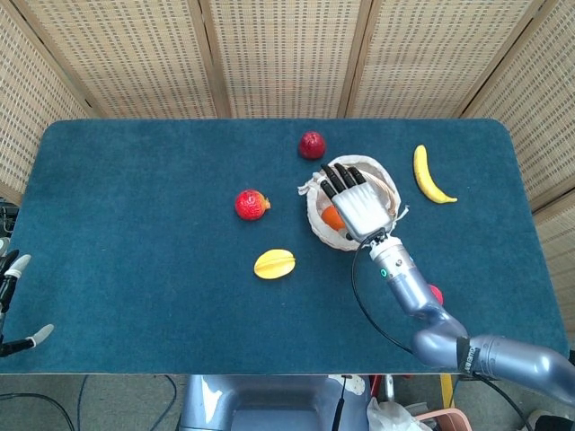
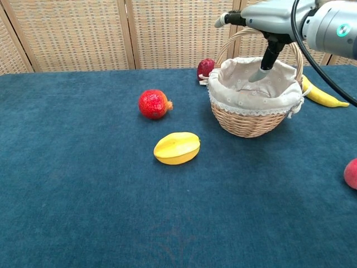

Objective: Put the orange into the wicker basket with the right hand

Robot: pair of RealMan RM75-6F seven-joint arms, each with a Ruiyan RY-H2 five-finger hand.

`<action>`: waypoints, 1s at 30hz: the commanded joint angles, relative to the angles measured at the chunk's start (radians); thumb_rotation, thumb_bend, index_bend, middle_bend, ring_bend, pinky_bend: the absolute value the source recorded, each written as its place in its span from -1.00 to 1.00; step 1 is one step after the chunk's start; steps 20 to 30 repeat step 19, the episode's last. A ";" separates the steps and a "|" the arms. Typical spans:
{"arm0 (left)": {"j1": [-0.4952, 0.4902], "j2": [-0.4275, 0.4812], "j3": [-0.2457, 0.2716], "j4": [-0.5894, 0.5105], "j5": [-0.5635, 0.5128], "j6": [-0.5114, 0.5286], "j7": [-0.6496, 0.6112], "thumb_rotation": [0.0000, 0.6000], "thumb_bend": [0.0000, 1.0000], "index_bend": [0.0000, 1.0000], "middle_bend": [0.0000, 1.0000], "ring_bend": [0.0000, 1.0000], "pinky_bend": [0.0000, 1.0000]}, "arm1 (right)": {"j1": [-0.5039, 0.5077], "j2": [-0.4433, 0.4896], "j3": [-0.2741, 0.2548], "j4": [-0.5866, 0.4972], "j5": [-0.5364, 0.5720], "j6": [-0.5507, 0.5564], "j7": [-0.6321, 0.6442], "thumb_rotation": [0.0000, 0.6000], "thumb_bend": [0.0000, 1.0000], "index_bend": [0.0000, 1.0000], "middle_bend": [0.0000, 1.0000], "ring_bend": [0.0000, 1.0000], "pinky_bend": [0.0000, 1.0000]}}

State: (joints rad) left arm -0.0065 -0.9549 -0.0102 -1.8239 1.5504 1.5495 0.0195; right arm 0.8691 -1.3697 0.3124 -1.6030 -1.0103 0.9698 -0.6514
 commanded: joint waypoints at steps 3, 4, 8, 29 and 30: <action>0.004 0.004 0.004 0.000 0.009 0.007 -0.009 1.00 -1.00 -1.00 -1.00 -1.00 -1.00 | -0.055 0.109 -0.033 -0.140 -0.083 0.065 0.038 1.00 -1.00 -0.98 -1.00 -1.00 -1.00; 0.005 0.005 0.005 0.000 0.011 0.010 -0.012 1.00 -1.00 -1.00 -1.00 -1.00 -1.00 | -0.072 0.133 -0.043 -0.165 -0.109 0.077 0.057 1.00 -1.00 -0.98 -1.00 -1.00 -1.00; 0.011 0.008 0.009 0.001 0.023 0.022 -0.023 1.00 -1.00 -1.00 -1.00 -1.00 -1.00 | -0.146 0.208 -0.093 -0.219 -0.223 0.136 0.136 1.00 -1.00 -0.98 -1.00 -1.00 -1.00; 0.032 0.002 0.030 0.001 0.073 0.057 -0.013 1.00 -1.00 -1.00 -1.00 -1.00 -1.00 | -0.473 0.261 -0.293 -0.070 -0.420 0.396 0.549 1.00 -1.00 -1.00 -1.00 -1.00 -1.00; 0.032 0.002 0.030 0.001 0.073 0.057 -0.013 1.00 -1.00 -1.00 -1.00 -1.00 -1.00 | -0.473 0.261 -0.293 -0.070 -0.420 0.396 0.549 1.00 -1.00 -1.00 -1.00 -1.00 -1.00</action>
